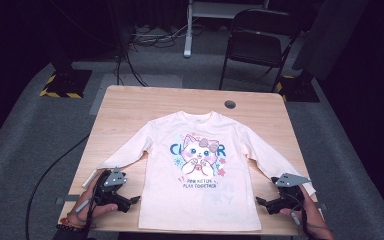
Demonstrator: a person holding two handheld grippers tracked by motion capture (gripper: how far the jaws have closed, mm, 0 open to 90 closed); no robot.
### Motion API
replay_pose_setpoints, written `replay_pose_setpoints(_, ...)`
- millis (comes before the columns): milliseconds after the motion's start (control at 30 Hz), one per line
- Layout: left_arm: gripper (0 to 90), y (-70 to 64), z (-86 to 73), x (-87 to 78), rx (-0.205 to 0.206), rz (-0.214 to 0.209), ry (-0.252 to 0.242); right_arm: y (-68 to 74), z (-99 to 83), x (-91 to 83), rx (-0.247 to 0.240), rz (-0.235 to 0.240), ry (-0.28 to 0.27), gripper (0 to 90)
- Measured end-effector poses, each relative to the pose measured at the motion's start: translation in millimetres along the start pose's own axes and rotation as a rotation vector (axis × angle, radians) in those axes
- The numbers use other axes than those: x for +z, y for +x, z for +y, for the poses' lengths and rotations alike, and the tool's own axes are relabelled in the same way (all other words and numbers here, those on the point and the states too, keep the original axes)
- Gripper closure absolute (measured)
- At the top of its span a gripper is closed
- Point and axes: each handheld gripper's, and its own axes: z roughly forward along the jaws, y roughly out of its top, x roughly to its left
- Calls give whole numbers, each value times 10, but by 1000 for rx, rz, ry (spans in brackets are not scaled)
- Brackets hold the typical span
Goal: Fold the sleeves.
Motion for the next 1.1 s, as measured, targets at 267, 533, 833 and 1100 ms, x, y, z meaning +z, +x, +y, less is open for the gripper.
replay_pose_setpoints(267,5,5,1,2,3,-6,3,-5,-4,-5,-1,2,1,2)
replay_pose_setpoints(533,2,3,1,2,1,-1,3,-5,-6,-6,7,-6,1,1)
replay_pose_setpoints(833,2,6,2,2,-1,1,3,-14,-8,-16,8,-8,5,5)
replay_pose_setpoints(1100,2,6,2,2,-1,1,4,-14,7,-69,-1,-31,15,30)
